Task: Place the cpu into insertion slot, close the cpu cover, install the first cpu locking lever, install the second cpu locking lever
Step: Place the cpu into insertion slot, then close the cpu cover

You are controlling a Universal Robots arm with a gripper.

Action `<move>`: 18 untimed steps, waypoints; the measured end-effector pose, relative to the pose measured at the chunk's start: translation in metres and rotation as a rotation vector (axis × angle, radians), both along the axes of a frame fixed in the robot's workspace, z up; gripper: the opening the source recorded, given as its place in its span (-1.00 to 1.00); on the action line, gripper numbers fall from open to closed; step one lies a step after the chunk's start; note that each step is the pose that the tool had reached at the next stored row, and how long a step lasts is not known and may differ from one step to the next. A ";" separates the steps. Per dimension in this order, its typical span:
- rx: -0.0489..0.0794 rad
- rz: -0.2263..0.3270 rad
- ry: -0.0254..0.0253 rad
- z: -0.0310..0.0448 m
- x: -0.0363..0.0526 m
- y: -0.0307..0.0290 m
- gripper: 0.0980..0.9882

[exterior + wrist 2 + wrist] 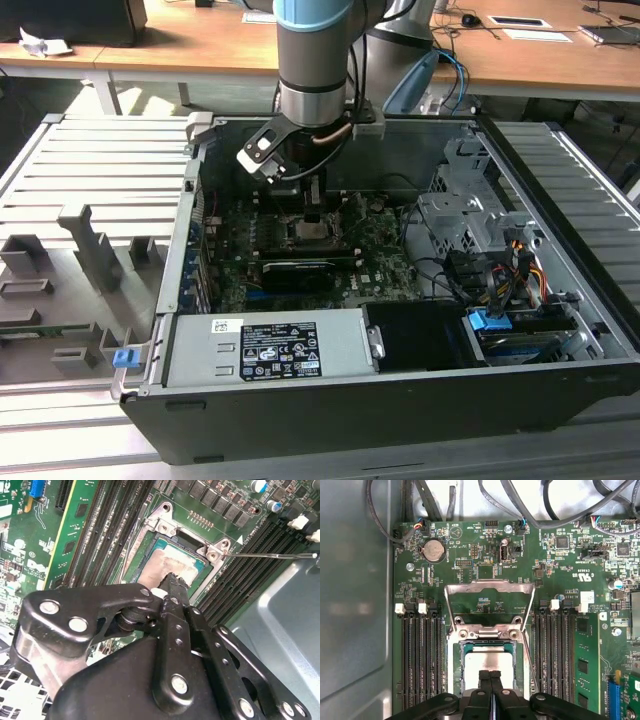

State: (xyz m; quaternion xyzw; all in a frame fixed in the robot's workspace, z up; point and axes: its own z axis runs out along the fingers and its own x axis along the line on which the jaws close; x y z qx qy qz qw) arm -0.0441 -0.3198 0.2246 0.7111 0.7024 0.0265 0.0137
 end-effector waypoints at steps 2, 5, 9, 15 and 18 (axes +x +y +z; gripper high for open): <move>0.000 0.000 -0.0001 0.0001 0.0000 0.0000 -0.98; 0.000 0.000 0.0000 0.0003 0.0000 0.0000 -0.98; 0.001 0.000 0.0033 0.0004 0.0065 -0.0002 -0.98; -0.002 0.000 0.0039 0.0092 0.0078 -0.0001 -0.98; -0.002 0.000 0.0039 0.0099 0.0077 -0.0001 -0.98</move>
